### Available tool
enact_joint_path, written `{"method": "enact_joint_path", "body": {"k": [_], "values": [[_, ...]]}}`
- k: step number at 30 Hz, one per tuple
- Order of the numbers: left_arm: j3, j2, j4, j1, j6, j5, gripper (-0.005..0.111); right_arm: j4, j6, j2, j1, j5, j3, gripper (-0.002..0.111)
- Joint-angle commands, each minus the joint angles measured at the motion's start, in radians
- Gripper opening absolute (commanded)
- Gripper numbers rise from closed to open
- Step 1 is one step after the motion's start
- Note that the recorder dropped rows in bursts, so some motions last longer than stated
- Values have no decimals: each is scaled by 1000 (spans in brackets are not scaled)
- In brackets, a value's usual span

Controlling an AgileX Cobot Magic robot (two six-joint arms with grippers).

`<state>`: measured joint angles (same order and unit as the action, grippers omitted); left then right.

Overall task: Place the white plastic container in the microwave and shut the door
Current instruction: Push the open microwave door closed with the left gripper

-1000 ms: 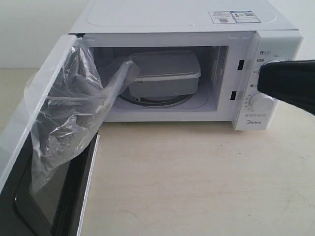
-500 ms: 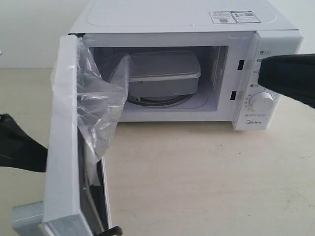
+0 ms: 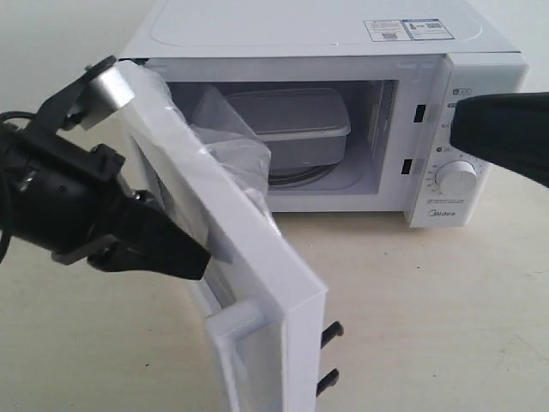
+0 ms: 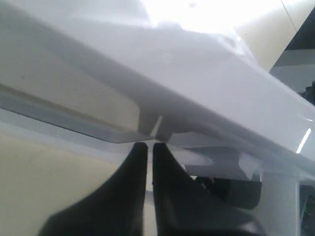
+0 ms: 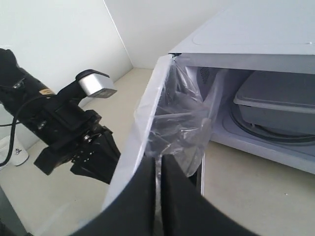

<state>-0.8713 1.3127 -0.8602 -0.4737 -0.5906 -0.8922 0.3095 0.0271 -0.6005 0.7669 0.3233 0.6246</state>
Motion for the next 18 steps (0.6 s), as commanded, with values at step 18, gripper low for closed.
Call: {"method": "enact_joint_path", "body": {"k": [18], "values": [[-258, 100, 70, -61, -34, 26, 4, -56, 1, 9, 0, 23, 6, 0]]}}
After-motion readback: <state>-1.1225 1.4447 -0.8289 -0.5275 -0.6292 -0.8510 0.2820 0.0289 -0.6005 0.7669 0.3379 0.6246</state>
